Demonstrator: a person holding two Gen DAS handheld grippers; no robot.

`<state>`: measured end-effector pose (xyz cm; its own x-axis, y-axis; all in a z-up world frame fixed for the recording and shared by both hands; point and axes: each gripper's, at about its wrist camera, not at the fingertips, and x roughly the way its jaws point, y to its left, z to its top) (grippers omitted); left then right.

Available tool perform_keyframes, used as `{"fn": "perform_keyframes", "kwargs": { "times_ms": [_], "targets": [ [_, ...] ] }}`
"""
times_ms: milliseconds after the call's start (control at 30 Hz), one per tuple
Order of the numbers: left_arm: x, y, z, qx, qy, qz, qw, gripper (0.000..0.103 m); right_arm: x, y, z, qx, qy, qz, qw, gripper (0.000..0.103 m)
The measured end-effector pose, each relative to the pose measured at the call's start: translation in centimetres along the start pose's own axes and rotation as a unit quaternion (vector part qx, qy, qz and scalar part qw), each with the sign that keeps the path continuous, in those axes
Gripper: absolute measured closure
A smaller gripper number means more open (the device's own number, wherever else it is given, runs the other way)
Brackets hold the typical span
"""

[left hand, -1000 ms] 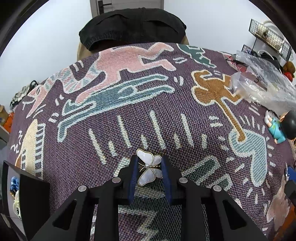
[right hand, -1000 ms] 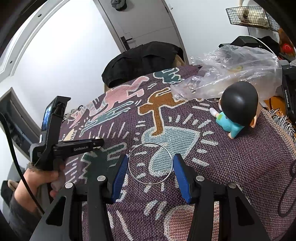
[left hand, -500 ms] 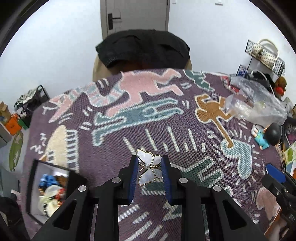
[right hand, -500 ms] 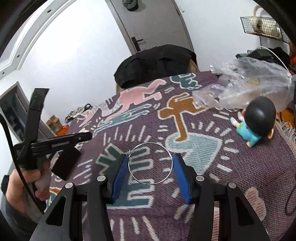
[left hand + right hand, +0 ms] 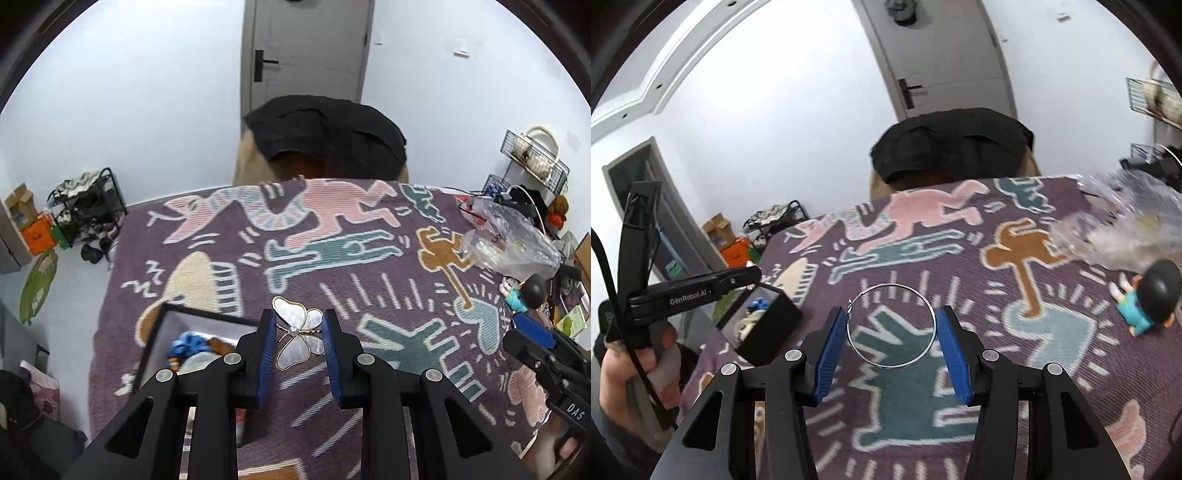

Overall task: Organize jewelry
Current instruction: 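Carry the brooch and hoop to the black box and release both inside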

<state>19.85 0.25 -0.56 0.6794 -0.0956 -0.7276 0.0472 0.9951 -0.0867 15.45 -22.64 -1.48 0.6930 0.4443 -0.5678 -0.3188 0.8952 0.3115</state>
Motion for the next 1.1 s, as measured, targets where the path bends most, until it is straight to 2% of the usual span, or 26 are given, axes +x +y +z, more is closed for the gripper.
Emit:
{"fn": "perform_keyframes", "kwargs": {
  "times_ms": [333, 500, 567, 633, 733, 1100],
  "targets": [
    [-0.7, 6.4, -1.2, -0.041, 0.006, 0.017, 0.999, 0.076, 2.4, 5.5, 0.7, -0.045, 0.016, 0.019, 0.999, 0.052],
    [0.2, 7.9, -1.9, -0.059, 0.032, 0.007, 0.9977, 0.075, 3.8, 8.0, 0.8, -0.065, 0.026, 0.028, 0.997, 0.052],
    [0.6, 8.2, -2.3, -0.057, 0.043, 0.01, 0.9974, 0.071, 4.3, 9.0, 0.8, -0.072, 0.031, 0.033, 0.996, 0.052],
    [0.5, 8.7, -2.8, -0.055, 0.038, 0.019, 0.9976, 0.053, 4.9, 10.0, 0.8, -0.077, 0.037, 0.039, 0.996, 0.052],
    [-0.6, 9.7, -3.3, -0.066, 0.017, 0.023, 0.9974, 0.037, 5.8, 11.1, 0.9, -0.082, 0.045, 0.048, 0.994, 0.052],
    [-3.9, 14.6, -5.0, -0.119, -0.017, 0.027, 0.9924, 0.036, 9.9, 16.1, 0.7, -0.097, 0.087, 0.088, 0.988, 0.052]
  ]
}}
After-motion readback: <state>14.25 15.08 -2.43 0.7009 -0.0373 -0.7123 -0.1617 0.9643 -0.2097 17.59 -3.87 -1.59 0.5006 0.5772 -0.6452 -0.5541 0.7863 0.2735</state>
